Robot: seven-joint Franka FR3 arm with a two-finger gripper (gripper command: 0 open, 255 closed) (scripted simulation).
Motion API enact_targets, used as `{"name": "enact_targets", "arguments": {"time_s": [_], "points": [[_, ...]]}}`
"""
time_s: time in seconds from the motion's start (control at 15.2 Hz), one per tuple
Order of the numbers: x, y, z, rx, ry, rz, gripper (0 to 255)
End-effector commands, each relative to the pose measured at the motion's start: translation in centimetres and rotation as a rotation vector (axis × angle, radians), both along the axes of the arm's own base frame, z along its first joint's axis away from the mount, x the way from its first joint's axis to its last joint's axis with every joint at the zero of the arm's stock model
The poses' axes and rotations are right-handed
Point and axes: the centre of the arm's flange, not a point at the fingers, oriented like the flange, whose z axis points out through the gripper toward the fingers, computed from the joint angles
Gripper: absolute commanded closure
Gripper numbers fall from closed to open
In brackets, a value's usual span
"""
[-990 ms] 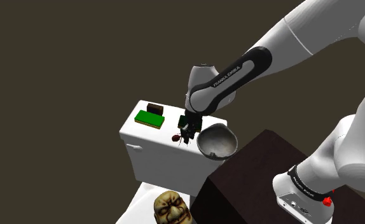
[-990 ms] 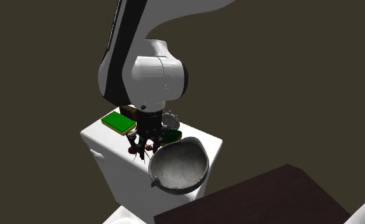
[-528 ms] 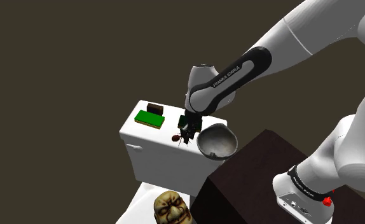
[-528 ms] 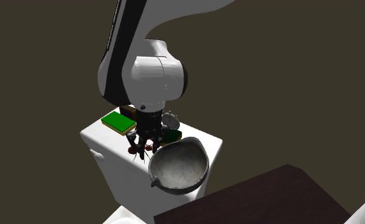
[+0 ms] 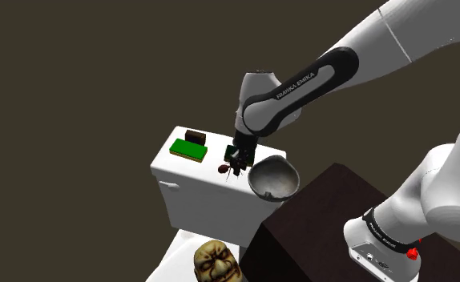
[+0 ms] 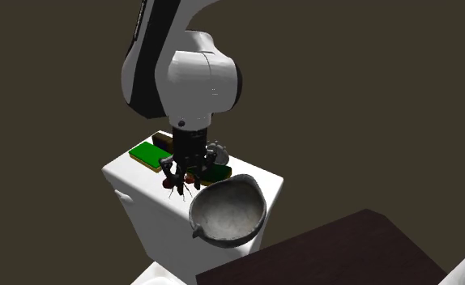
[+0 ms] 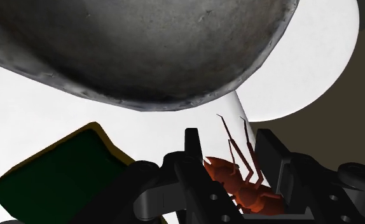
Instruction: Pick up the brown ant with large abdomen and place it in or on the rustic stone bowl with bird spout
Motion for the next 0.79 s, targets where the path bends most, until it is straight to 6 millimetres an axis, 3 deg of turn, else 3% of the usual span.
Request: {"name": "enact_targets", "arguments": {"time_s": [0.0, 0.73], "points": [[0.1, 0.1, 1.1, 0.0, 0.0, 0.0, 255], [0.1, 0.1, 6.9, 0.0, 0.0, 0.0, 255]]}}
